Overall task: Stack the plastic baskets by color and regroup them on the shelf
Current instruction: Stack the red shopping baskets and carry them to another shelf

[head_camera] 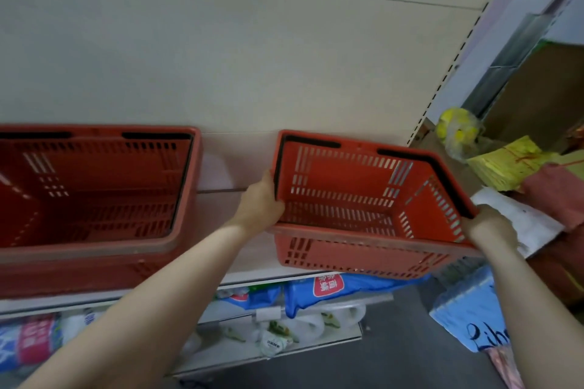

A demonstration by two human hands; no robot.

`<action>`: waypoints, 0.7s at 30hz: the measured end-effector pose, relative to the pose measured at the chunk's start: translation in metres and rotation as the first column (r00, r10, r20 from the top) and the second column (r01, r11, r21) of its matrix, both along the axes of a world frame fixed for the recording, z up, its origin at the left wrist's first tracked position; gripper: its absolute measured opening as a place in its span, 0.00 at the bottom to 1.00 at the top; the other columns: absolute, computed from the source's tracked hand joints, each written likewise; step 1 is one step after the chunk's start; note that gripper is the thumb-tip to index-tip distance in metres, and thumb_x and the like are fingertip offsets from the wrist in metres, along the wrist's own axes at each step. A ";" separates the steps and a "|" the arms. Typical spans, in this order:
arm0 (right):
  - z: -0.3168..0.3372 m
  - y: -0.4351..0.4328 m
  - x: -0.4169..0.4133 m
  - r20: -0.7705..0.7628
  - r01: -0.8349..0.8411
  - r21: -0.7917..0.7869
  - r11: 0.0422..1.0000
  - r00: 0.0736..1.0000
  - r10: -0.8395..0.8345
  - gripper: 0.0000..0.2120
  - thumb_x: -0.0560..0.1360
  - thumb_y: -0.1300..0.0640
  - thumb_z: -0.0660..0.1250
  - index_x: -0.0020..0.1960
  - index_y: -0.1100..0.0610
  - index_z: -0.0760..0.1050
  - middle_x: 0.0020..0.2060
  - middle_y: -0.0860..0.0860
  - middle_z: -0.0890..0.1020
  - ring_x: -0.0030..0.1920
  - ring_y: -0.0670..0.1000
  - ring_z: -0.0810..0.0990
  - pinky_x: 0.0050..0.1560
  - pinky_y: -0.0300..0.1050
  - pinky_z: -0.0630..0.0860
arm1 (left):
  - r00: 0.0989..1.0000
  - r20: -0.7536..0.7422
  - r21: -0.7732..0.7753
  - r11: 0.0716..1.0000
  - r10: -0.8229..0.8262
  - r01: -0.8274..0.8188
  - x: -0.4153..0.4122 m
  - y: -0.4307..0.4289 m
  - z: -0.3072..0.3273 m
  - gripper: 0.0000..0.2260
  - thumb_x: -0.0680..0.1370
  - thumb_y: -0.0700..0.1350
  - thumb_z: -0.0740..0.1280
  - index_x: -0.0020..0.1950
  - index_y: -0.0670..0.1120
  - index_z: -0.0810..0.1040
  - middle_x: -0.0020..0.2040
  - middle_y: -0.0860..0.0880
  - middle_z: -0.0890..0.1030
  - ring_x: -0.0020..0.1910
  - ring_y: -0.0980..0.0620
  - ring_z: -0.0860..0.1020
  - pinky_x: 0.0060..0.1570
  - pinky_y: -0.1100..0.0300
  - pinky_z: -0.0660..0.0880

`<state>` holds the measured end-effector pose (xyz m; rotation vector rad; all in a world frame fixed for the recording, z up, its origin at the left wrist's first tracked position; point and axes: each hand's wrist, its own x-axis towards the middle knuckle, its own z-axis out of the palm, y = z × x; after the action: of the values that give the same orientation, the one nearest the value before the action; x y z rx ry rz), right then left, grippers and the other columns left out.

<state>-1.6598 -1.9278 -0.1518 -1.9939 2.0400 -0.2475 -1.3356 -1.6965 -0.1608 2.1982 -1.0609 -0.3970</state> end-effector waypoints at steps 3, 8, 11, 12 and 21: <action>0.009 0.016 0.001 0.035 0.041 -0.017 0.999 0.999 -0.040 0.18 0.77 0.53 0.64 0.61 0.65 0.77 0.54 0.68 0.80 0.54 0.69 0.79 0.48 0.53 0.72 | 1.000 0.029 -0.051 0.999 -0.006 0.008 0.002 0.022 0.016 0.17 0.75 0.44 0.64 0.64 0.46 0.70 0.56 0.43 0.82 0.54 0.38 0.80 0.46 0.54 0.72; 0.039 0.052 0.019 0.128 0.030 -0.189 0.982 0.992 -0.005 0.16 0.78 0.55 0.62 0.62 0.62 0.73 0.55 0.68 0.79 0.55 0.70 0.77 0.51 0.58 0.73 | 0.997 0.060 -0.208 0.978 0.038 -0.024 0.013 0.070 0.059 0.25 0.74 0.43 0.65 0.70 0.55 0.67 0.57 0.49 0.83 0.53 0.44 0.81 0.45 0.59 0.72; 0.065 0.080 0.037 0.196 0.010 -0.293 0.956 0.979 0.050 0.16 0.79 0.55 0.61 0.64 0.59 0.73 0.55 0.67 0.79 0.55 0.70 0.77 0.51 0.58 0.72 | 0.993 0.078 -0.299 0.952 0.090 -0.062 0.024 0.102 0.084 0.25 0.73 0.44 0.65 0.69 0.59 0.67 0.49 0.55 0.84 0.51 0.47 0.82 0.48 0.58 0.76; 0.074 0.090 0.043 0.215 0.005 -0.325 0.946 0.974 0.069 0.16 0.79 0.55 0.60 0.65 0.59 0.73 0.55 0.67 0.79 0.56 0.70 0.77 0.52 0.59 0.73 | 0.991 0.080 -0.315 0.946 0.107 -0.077 0.028 0.111 0.091 0.26 0.74 0.44 0.65 0.70 0.59 0.66 0.47 0.56 0.83 0.52 0.46 0.82 0.47 0.58 0.75; 0.136 0.188 0.093 0.350 0.095 -0.551 0.829 0.928 0.126 0.18 0.79 0.52 0.60 0.67 0.55 0.72 0.55 0.64 0.78 0.55 0.68 0.77 0.54 0.62 0.75 | 0.987 0.104 -0.495 0.867 0.123 -0.056 0.065 0.207 0.119 0.33 0.75 0.41 0.66 0.78 0.56 0.58 0.49 0.58 0.78 0.45 0.54 0.79 0.47 0.57 0.75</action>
<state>-1.5668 -1.7402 -0.0162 -2.0445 1.8262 -1.2562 -1.2710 -1.4898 -0.0418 1.8187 -0.9916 0.0653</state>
